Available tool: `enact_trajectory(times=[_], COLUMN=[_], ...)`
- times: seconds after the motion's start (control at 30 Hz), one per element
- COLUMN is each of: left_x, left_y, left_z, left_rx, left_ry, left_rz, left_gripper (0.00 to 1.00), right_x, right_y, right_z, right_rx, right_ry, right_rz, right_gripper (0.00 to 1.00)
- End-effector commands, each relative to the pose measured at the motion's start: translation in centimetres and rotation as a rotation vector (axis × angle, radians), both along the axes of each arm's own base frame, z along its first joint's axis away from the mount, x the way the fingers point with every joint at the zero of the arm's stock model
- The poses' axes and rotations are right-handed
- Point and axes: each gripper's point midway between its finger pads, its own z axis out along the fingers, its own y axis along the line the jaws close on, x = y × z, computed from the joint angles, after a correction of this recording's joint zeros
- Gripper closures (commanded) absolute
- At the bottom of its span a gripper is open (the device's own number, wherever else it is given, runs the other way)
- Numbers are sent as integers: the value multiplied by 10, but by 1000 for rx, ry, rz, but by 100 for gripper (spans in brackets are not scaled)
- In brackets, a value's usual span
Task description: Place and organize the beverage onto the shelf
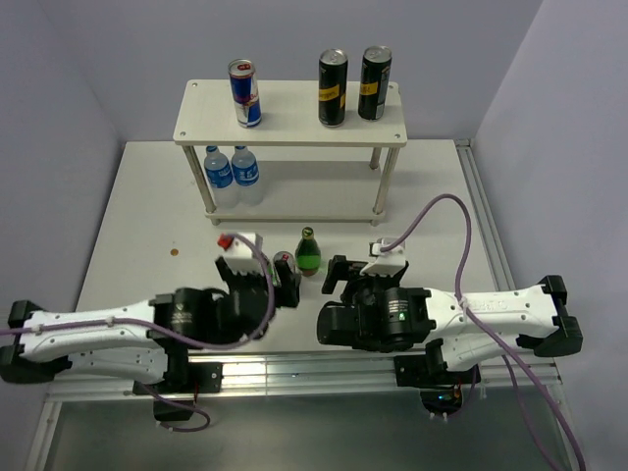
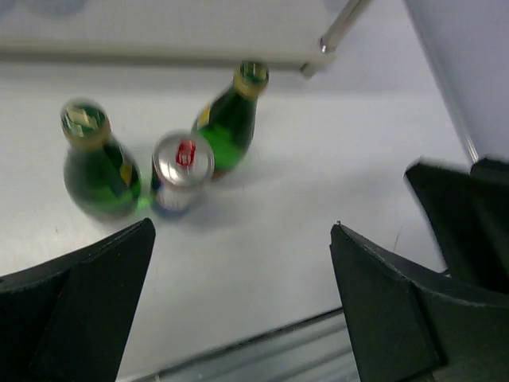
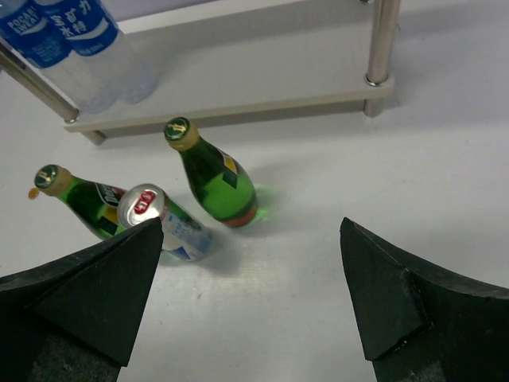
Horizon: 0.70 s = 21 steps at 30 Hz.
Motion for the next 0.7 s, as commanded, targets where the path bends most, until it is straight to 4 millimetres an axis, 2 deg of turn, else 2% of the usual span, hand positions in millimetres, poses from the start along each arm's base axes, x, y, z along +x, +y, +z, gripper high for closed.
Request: enact_trajectory(times=[0.0,0.03,0.07,0.13,0.2,0.23,0.27,0.3,0.33,0.4,0.43,0.47,0.5,0.53,0.63,0.67], left_x=[-17,-29,-32,-39,-39,-38,-36,-33,-27,-21,-14,-9,-10,-2,8,9], left_y=[13,17,13,8,-1,-14,-15,-15,-7,-18,-10,-24,-34,-28,-36,-38], left_z=[-34,-52,-60,-89,-111,-124,-136,-141,-157,-155,-166,-155,-154,-162,-160,-167], left_rx=[-39,46,-37,44,90,25,94,75,89,26,46,4,-20,2,27,55], left_ry=[-44,-41,-12,-16,-32,-14,-14,-8,-10,-26,-27,-60,-51,-59,-86,-85], left_rz=[206,182,226,223,202,199,165,161,168,140,146,107,51,48,32,21], left_gripper=[1,1,1,1,1,1,1,1,1,1,1,1,1,1,1,1], right_x=[-4,-5,-7,-8,-10,-10,-10,-11,-11,-11,-11,-11,-11,-11,-10,-10], right_y=[-33,-35,-37,-41,-42,-40,-40,-40,-39,-39,-40,-40,-40,-40,-41,-41], right_z=[-8,-10,-17,-20,-25,-24,-26,-26,-27,-27,-28,-28,-29,-30,-31,-32], right_rx=[15,16,6,44,55,80,60,58,57,58,50,50,50,42,32,38], right_ry=[-14,-10,-1,7,12,13,12,11,13,12,10,10,10,8,4,4], right_rz=[-62,-58,-53,-55,-47,-42,-35,-30,-29,-32,-33,-36,-37,-37,-43,-47], right_gripper=[1,1,1,1,1,1,1,1,1,0,0,0,1,0,0,0])
